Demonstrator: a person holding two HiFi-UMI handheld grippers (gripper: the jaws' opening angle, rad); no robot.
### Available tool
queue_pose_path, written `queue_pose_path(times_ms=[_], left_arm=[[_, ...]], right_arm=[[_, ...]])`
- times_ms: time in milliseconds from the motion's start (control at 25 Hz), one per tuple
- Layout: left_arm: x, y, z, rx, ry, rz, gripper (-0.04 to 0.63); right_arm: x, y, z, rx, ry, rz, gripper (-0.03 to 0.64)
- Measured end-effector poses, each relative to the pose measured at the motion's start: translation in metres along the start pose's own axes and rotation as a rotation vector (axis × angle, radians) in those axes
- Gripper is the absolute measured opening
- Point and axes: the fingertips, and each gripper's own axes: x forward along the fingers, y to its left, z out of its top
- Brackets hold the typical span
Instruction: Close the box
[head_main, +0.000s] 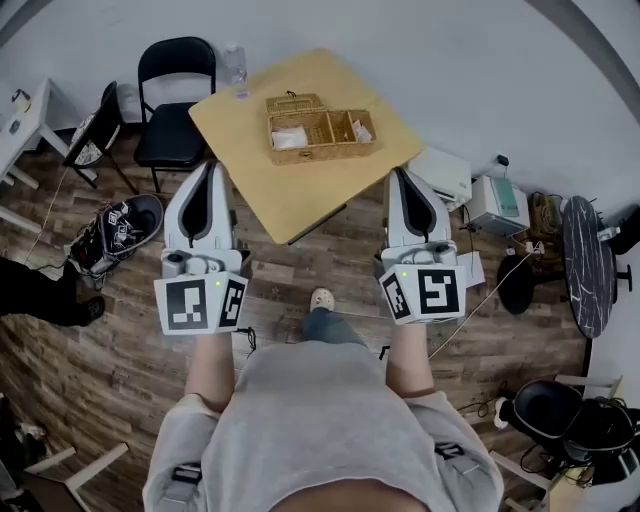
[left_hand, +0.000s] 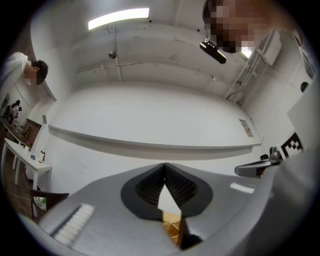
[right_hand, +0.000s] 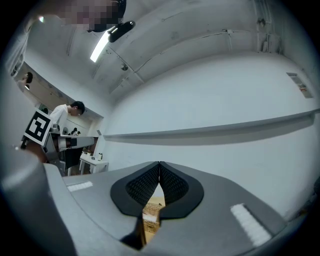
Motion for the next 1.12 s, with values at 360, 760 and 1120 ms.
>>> queue_pose_path(times_ms=[360,760,1120], left_arm=[[0.068,-0.002,-0.010,0.030,-0.020,0.062,0.058],[0.115,-0.017,-0.026,0.045,-0.019,0.106,0.058],[0.132,-0.004,-0.043,0.059,0.014,0.153,0.058]], right_arm=[[0.071,-0.045,-0.005,0.003,-0.025,0.076,0.005],[0.121,-0.082,-0.023,0.031,-0.039,0.155,0.005],[0.153,-0.081,-0.030,0.100,-0.087,0.248,0.005]])
